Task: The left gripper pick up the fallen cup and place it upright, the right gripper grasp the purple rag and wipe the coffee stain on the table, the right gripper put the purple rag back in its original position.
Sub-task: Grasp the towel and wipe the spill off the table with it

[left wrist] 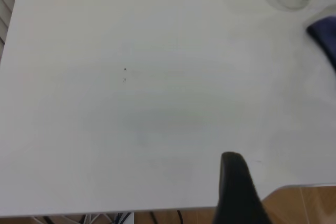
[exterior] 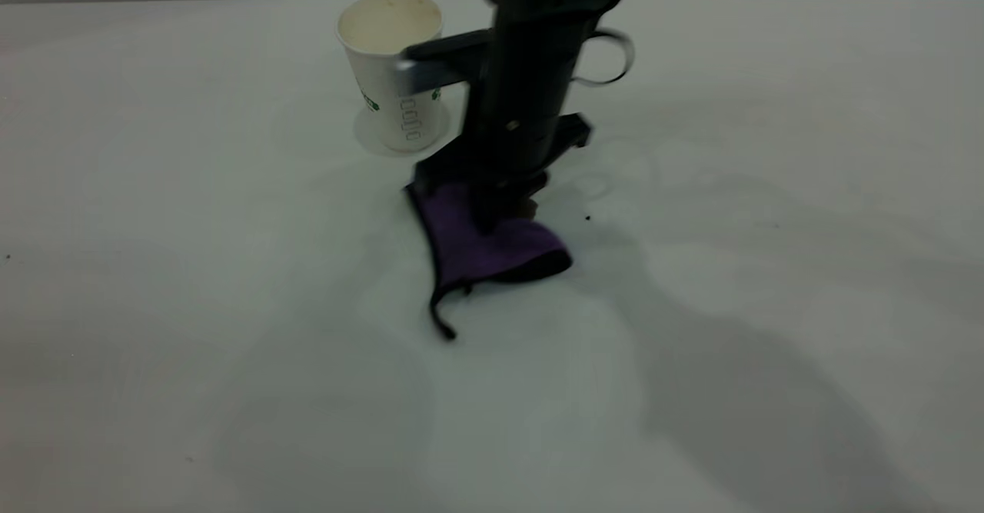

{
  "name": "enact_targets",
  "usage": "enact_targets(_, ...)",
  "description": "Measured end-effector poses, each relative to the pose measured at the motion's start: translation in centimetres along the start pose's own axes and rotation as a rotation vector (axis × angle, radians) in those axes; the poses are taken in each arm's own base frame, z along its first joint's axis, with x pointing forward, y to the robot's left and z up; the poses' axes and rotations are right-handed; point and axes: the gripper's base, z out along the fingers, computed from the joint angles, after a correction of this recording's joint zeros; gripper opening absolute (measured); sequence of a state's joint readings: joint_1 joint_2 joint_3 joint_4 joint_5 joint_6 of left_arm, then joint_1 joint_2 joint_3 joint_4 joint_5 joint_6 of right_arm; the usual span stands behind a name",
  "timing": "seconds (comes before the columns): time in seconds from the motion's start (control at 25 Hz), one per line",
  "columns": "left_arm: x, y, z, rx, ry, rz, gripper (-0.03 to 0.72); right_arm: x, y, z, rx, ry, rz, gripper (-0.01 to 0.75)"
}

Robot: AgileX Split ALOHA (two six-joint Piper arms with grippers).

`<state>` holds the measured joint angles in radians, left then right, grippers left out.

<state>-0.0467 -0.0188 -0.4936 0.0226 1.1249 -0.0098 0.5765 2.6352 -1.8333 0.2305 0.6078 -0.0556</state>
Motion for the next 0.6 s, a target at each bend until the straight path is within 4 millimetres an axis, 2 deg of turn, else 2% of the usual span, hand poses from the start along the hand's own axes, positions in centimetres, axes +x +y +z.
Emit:
enact_targets(0.04, 0.0, 0.0, 0.0, 0.0, 0.0, 0.0, 0.513, -0.1, -1.2, -0.2, 0.012, 0.005, 0.035, 0.057)
enact_targets(0.2, 0.0, 0.0, 0.0, 0.0, 0.0, 0.0, 0.513, -0.1, -8.1, -1.3, 0.082, 0.043, 0.182, 0.061)
enact_targets(0.32, 0.0, 0.0, 0.0, 0.0, 0.001, 0.0, 0.513, 0.8, -13.7, -2.6, 0.125, 0.094, 0.284, 0.064)
enact_targets(0.44, 0.0, 0.0, 0.0, 0.0, 0.001, 0.0, 0.513, 2.1, -18.3, -3.6, 0.145, 0.141, 0.375, 0.075)
enact_targets(0.52, 0.0, 0.0, 0.0, 0.0, 0.001, 0.0, 0.513, 3.0, -20.7, -4.3, 0.149, 0.164, 0.431, 0.103)
enact_targets(0.6, 0.0, 0.0, 0.0, 0.0, 0.001, 0.0, 0.513, 3.9, -22.9, -4.8, 0.154, 0.178, 0.48, 0.162)
